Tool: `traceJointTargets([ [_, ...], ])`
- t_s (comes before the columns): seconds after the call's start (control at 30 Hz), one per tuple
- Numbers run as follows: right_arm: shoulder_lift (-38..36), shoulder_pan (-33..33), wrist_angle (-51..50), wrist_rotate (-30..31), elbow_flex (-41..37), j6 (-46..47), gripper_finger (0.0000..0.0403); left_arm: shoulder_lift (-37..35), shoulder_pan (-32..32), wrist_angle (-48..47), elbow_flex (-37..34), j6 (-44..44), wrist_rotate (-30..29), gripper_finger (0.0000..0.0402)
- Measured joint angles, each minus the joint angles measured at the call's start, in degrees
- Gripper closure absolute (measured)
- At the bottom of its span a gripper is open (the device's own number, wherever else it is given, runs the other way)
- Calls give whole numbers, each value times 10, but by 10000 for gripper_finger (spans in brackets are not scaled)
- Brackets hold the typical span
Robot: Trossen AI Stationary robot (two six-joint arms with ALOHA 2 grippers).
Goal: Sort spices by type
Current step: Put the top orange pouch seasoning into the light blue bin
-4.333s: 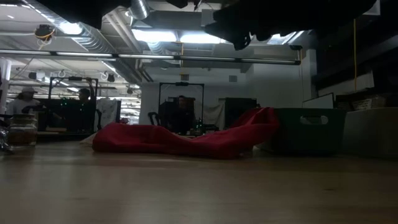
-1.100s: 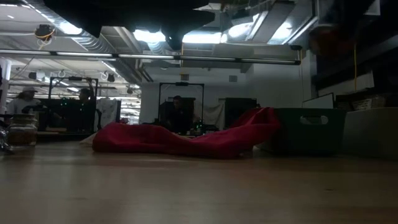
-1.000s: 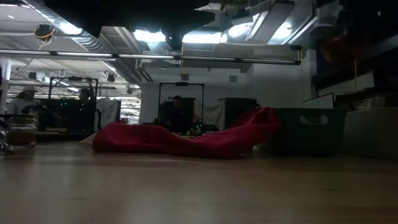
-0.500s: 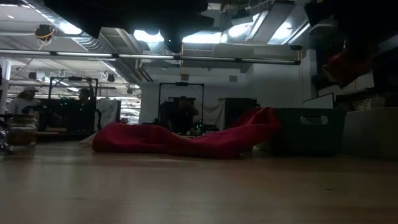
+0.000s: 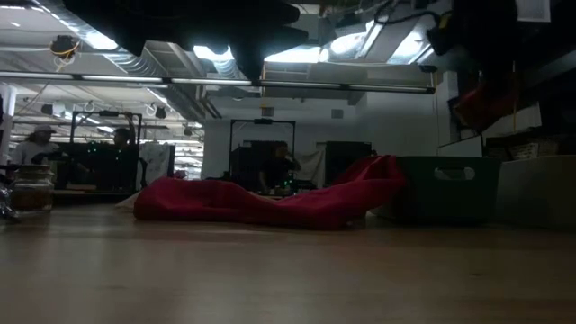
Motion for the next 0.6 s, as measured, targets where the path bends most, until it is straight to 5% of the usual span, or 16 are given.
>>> traceJointTargets([
  [0.37, 0, -159, 0, 94, 0, -142, 352, 0, 0, 0, 0, 0, 0, 249],
  [0.6, -1, -212, 1, 100, -24, -211, 353, 0, 0, -2, 0, 0, 0, 249],
])
